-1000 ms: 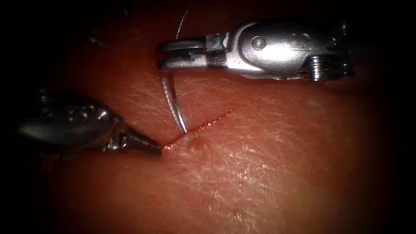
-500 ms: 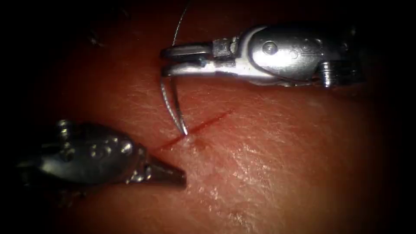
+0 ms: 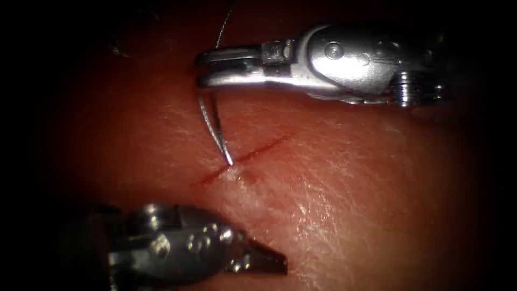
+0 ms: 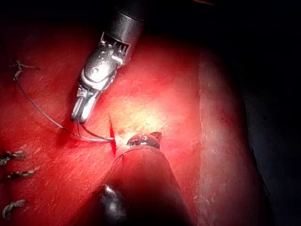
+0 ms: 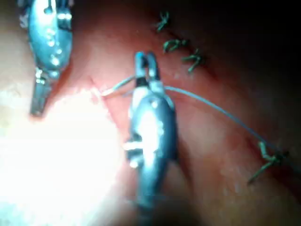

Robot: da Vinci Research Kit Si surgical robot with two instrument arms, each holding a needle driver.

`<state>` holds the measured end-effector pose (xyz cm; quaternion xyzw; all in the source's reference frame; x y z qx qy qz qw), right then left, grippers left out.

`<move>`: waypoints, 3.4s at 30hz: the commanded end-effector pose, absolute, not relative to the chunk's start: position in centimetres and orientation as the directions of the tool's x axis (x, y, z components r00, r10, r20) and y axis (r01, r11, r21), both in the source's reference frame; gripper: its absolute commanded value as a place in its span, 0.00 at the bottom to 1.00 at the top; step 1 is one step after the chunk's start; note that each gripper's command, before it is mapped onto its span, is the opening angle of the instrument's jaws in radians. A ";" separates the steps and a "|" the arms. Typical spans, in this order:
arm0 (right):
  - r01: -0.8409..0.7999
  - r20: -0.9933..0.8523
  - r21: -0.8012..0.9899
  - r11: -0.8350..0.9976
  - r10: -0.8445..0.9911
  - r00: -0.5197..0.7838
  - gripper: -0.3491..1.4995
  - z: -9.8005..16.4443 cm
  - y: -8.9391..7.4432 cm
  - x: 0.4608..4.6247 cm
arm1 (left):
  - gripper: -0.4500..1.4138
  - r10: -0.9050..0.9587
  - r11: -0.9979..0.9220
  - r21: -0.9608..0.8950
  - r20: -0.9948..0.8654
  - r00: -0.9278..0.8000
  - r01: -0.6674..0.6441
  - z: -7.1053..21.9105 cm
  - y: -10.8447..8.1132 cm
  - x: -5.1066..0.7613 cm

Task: Wound Closure

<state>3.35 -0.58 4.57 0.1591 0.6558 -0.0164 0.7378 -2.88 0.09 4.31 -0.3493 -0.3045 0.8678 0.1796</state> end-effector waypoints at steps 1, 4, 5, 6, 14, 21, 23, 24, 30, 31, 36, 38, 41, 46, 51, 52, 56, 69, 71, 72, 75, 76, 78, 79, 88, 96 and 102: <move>0.234 -0.972 0.219 0.947 0.190 0.139 0.00 4.6 -0.6 3.42 | 0.07 0.523 -0.750 -0.655 -0.498 -0.692 -0.095 4.4 0.0 -2.92; 0.233 -0.969 0.231 0.945 0.201 0.143 0.00 4.6 -0.6 3.42 | 0.07 0.512 -0.756 -0.649 -0.505 -0.695 -0.086 4.5 0.0 -2.87; 0.232 -0.966 0.242 0.942 0.212 0.148 0.00 4.6 -0.6 3.42 | 0.07 0.515 -0.754 -0.650 -0.503 -0.695 -0.089 4.5 0.0 -2.85; 0.233 -0.966 0.243 0.942 0.211 0.151 0.00 4.6 -0.6 3.42 | 0.07 0.514 -0.755 -0.650 -0.503 -0.695 -0.088 4.5 0.0 -2.85; 0.244 -0.952 0.289 0.926 0.252 0.173 0.00 4.6 -0.6 3.40 | 0.07 0.517 -0.752 -0.653 -0.498 -0.696 -0.091 4.6 0.1 -2.80; 0.275 -0.932 0.346 0.897 0.296 0.210 0.00 4.7 -0.7 3.36 | 0.07 0.515 -0.752 -0.654 -0.500 -0.696 -0.087 4.6 0.1 -2.69; 0.288 -0.929 0.356 0.889 0.302 0.216 0.00 4.7 -0.7 3.36 | 0.07 0.519 -0.750 -0.655 -0.497 -0.696 -0.092 4.6 0.1 -2.67; 0.295 -0.926 0.361 0.885 0.304 0.222 0.00 4.7 -0.7 3.36 | 0.07 0.519 -0.751 -0.654 -0.497 -0.695 -0.093 4.6 0.1 -2.66; 0.322 -0.899 0.420 0.848 0.342 0.272 0.00 4.6 -0.8 3.31 | 0.07 0.518 -0.752 -0.652 -0.499 -0.695 -0.093 4.6 0.1 -2.62; 0.324 -0.899 0.421 0.847 0.340 0.278 0.00 4.6 -0.8 3.30 | 0.07 0.518 -0.752 -0.652 -0.499 -0.695 -0.093 4.6 0.1 -2.62; 0.319 -0.872 0.460 0.828 0.356 0.336 0.00 4.6 -0.8 3.27 | 0.07 0.517 -0.752 -0.652 -0.499 -0.695 -0.091 4.6 0.1 -2.60; 0.310 -0.853 0.489 0.815 0.371 0.367 0.00 4.6 -0.8 3.26 | 0.07 0.517 -0.753 -0.652 -0.500 -0.695 -0.091 4.6 0.1 -2.59; 0.303 -0.838 0.511 0.805 0.386 0.387 0.00 4.6 -0.8 3.25 | 0.07 0.517 -0.753 -0.652 -0.500 -0.695 -0.090 4.6 0.1 -2.59; 0.332 -0.814 0.549 0.767 0.401 0.420 0.00 4.5 -0.8 3.27 | 0.07 0.516 -0.753 -0.652 -0.500 -0.695 -0.090 4.6 0.1 -2.58; 0.390 -0.773 0.617 0.683 0.435 0.461 0.00 4.6 -0.9 3.29 | 0.07 0.516 -0.753 -0.653 -0.500 -0.696 -0.089 4.6 0.1 -2.57; 0.397 -0.764 0.630 0.668 0.443 0.468 0.00 4.6 -0.9 3.29 | 0.07 0.516 -0.753 -0.653 -0.500 -0.696 -0.089 4.6 0.1 -2.57; 0.418 -0.726 0.679 0.603 0.471 0.501 0.00 4.6 -1.1 3.29 | 0.07 0.515 -0.752 -0.653 -0.500 -0.696 -0.088 4.6 0.1 -2.57; 0.349 -0.648 0.754 0.557 0.542 0.535 0.07 4.7 -1.4 3.21 | 0.07 0.516 -0.753 -0.652 -0.500 -0.695 -0.090 4.6 0.1 -2.56; 0.279 -0.650 0.746 0.604 0.569 0.504 0.48 4.8 -1.3 3.20 | 0.07 0.517 -0.754 -0.651 -0.501 -0.694 -0.092 4.6 0.1 -2.56; 0.245 -0.654 0.739 0.628 0.580 0.486 0.57 4.8 -1.2 3.18 | 0.07 0.517 -0.754 -0.651 -0.500 -0.694 -0.092 4.6 0.1 -2.56; 0.186 -0.684 0.702 0.687 0.579 0.444 0.74 4.8 -0.9 3.04 | 0.08 0.517 -0.754 -0.651 -0.500 -0.694 -0.092 4.6 0.1 -2.56; 0.151 -0.689 0.693 0.705 0.586 0.428 0.74 4.8 -0.8 2.91 | 0.08 0.518 -0.755 -0.649 -0.501 -0.694 -0.094 4.6 0.1 -2.56; 0.112 -0.684 0.688 0.717 0.590 0.429 0.78 4.8 -0.7 2.80 | 0.09 0.523 -0.752 -0.651 -0.497 -0.692 -0.100 4.5 0.1 -2.56; 0.091 -0.688 0.677 0.731 0.583 0.433 0.80 4.9 -0.6 2.73 | 0.09 0.523 -0.753 -0.650 -0.497 -0.692 -0.102 4.5 0.1 -2.57; 0.007 -0.695 0.642 0.767 0.579 0.427 0.83 4.9 -0.4 2.46 | 0.31 0.525 -0.772 -0.624 -0.516 -0.677 -0.122 4.4 0.2 -2.63; 0.014 -0.698 0.641 0.768 0.574 0.428 0.77 5.0 -0.5 2.52 | 0.60 0.539 -0.801 -0.571 -0.559 -0.630 -0.179 4.2 0.2 -2.75; 0.027 -0.700 0.639 0.768 0.567 0.433 0.75 5.1 -0.6 2.55 | 0.61 0.545 -0.810 -0.548 -0.570 -0.614 -0.210 4.2 0.3 -2.77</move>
